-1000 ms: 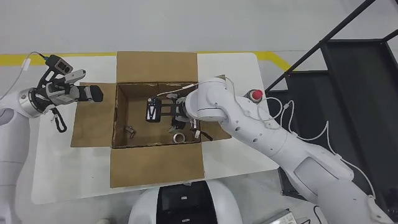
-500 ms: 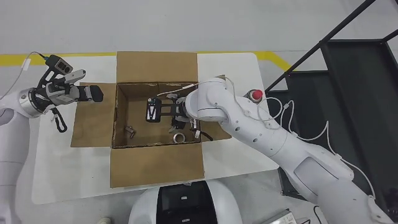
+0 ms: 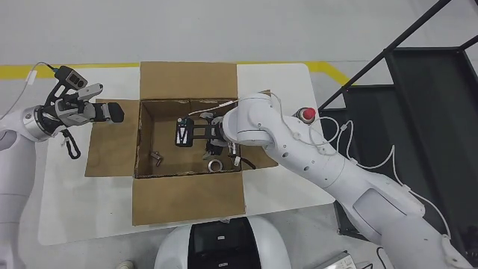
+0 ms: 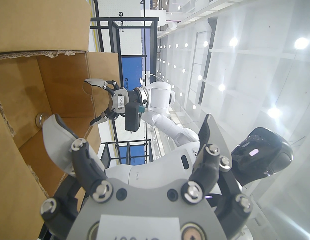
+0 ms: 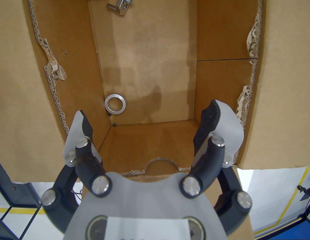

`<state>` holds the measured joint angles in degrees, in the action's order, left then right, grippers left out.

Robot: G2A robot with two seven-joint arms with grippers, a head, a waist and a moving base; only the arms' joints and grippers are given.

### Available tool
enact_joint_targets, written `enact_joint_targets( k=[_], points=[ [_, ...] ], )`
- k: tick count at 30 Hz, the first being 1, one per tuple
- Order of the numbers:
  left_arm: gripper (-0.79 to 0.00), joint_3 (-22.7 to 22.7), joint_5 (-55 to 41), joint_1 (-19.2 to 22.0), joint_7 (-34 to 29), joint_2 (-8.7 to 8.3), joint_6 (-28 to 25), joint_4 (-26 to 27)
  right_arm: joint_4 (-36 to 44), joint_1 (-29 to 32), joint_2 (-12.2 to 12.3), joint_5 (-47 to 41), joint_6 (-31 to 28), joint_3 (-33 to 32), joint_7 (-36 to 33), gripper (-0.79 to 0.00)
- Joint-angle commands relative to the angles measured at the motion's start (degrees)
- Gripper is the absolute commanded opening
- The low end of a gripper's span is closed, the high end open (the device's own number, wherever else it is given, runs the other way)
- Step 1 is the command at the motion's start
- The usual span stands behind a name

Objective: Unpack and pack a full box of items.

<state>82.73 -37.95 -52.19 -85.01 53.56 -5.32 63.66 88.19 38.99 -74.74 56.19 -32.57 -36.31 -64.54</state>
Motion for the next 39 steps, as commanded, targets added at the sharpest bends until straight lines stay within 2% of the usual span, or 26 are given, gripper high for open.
enact_joint_targets(
  k=[1, 8, 16, 17, 18, 21, 24, 27, 31, 32, 34, 35, 39],
  points=[
    [0.000, 0.00, 0.00, 0.00, 0.00, 0.00, 0.00, 0.00, 0.17, 0.59, 0.05, 0.74, 0.52, 0.00, 1.03, 0.000],
    [0.000, 0.00, 0.00, 0.00, 0.00, 0.00, 0.00, 0.00, -2.68, 0.16, -0.73, 0.37, 0.20, 2.16, 0.45, 0.000],
    [0.000, 0.00, 0.00, 0.00, 0.00, 0.00, 0.00, 0.00, -11.84, -1.75, -3.05, 2.47, 1.28, 6.59, 2.61, 0.000],
    [0.000, 0.00, 0.00, 0.00, 0.00, 0.00, 0.00, 0.00, -12.89, -2.09, -3.36, 2.99, 1.34, 7.21, 2.29, -0.012],
    [0.000, 0.00, 0.00, 0.00, 0.00, 0.00, 0.00, 0.00, -13.61, -2.32, -3.69, 2.86, 1.48, 7.59, 2.57, -0.068],
    [0.000, 0.00, 0.00, 0.00, 0.00, 0.00, 0.00, 0.00, -15.76, -2.54, -4.44, 2.11, 1.89, 8.19, 3.95, -0.129],
    [0.000, 0.00, 0.00, 0.00, 0.00, 0.00, 0.00, 0.00, -17.03, -2.54, -5.10, 2.13, 1.85, 9.07, 4.66, -0.157],
    [0.000, 0.00, 0.00, 0.00, 0.00, 0.00, 0.00, 0.00, -18.38, -2.98, -5.76, 2.26, 1.65, 9.75, 5.03, -0.135],
    [0.000, 0.00, 0.00, 0.00, 0.00, 0.00, 0.00, 0.00, -20.38, -3.63, -6.58, 2.14, 0.55, 10.55, 5.26, -0.185],
    [0.000, 0.00, 0.00, 0.00, 0.00, 0.00, 0.00, 0.00, -20.96, -3.77, -6.79, 1.95, 0.00, 10.79, 5.17, -0.234],
    [0.000, 0.00, 0.00, 0.00, 0.00, 0.00, 0.00, 0.00, -22.01, -3.92, -7.21, 1.01, -0.79, 11.03, 5.53, -0.243],
    [0.000, 0.00, 0.00, 0.00, 0.00, 0.00, 0.00, 0.00, -22.49, -4.01, -7.43, 0.89, -1.11, 11.29, 5.46, -0.286],
    [0.000, 0.00, 0.00, 0.00, 0.00, 0.00, 0.00, 0.00, -24.05, -4.24, -8.19, 0.41, -1.55, 11.84, 6.06, -0.336]
  ],
)
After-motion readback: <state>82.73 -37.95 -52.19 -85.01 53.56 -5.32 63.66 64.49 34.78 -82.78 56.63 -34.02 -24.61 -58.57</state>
